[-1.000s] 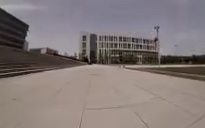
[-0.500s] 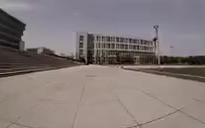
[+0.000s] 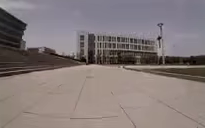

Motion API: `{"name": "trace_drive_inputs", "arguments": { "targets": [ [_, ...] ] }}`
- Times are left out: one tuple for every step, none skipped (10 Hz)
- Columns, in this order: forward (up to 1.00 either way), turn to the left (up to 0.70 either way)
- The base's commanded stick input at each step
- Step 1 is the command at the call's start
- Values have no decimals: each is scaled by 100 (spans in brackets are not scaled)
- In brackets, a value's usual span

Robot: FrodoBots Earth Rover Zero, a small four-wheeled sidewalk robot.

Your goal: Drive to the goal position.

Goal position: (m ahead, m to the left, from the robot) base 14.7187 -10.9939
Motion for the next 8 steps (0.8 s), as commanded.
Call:
{"name": "trace_drive_inputs", "arguments": {
  "targets": [
    [100, 0],
    [100, -34],
    [100, -29],
    [100, -8],
    [100, 0],
    [100, 0],
    [100, 0],
    [100, 0]
  ]
}}
